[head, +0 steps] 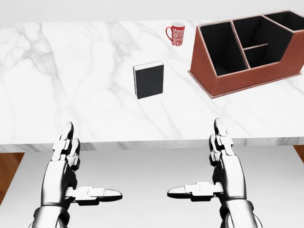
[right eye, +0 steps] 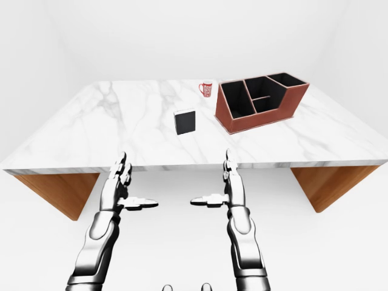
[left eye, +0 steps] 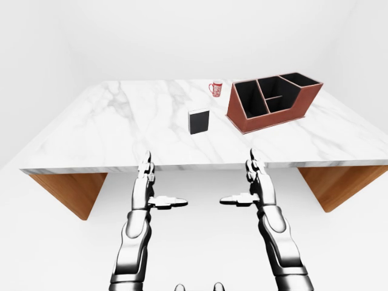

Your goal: Pick up the book and place it in the left compartment of the caddy.

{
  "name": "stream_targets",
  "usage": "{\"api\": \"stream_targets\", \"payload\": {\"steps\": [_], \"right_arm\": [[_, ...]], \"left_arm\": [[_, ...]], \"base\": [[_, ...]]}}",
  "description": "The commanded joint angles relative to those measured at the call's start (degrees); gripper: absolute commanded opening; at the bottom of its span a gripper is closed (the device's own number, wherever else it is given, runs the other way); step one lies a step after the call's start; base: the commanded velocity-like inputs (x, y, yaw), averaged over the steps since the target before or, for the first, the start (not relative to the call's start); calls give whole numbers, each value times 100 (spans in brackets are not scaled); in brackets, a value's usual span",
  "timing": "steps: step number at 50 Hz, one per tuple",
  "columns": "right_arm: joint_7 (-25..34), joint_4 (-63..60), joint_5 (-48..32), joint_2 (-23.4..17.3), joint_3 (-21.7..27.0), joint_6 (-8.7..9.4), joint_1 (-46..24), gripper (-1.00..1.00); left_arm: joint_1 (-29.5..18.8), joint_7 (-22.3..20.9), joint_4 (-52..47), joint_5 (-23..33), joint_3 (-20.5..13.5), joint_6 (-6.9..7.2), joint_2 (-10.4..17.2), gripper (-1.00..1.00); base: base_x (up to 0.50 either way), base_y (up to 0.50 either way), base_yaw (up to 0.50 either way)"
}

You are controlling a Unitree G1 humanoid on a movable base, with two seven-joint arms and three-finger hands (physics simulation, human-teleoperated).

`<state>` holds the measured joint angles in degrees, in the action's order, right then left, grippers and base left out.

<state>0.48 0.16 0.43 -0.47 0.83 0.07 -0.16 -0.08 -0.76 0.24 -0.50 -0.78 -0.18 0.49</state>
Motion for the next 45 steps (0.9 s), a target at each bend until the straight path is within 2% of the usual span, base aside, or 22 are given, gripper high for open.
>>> {"api": "stream_targets", "payload": {"steps": [1, 4, 16, 19, 25, 33, 42, 45], "right_arm": [[74, 50, 100, -71, 170, 67, -68, 100], [66, 70, 95, -67, 167, 64, -72, 100], [59, -67, 114, -69, 173, 112, -22, 100], [58, -60, 109, -68, 176, 123, -26, 100], [51, -16, 83, -73, 175, 137, -51, 100], [68, -23, 89, -74, 174, 150, -46, 100], [92, -23, 99, -75, 174, 146, -42, 100], [104, 18, 107, -77, 180, 123, -58, 100]], "left_arm": [[-40, -108, 93, -51, -146, -72, 66, 100], [-49, -114, 140, -50, -151, -111, 66, 100], [-8, -114, 78, -44, -143, -98, 58, 100], [-29, -113, 127, -49, -150, -126, 60, 100], [-3, -116, 37, -56, -143, -61, 58, 100], [-24, -116, 100, -65, -148, -96, 57, 100], [-11, -115, 37, -71, -144, -41, 56, 100], [-21, -119, 88, -75, -149, -82, 58, 100]], "base": [[0, 0, 0], [0, 0, 0], [0, 0, 0], [45, -1, 0], [50, -1, 0], [50, -1, 0], [50, -7, 0], [50, -8, 0]]}}
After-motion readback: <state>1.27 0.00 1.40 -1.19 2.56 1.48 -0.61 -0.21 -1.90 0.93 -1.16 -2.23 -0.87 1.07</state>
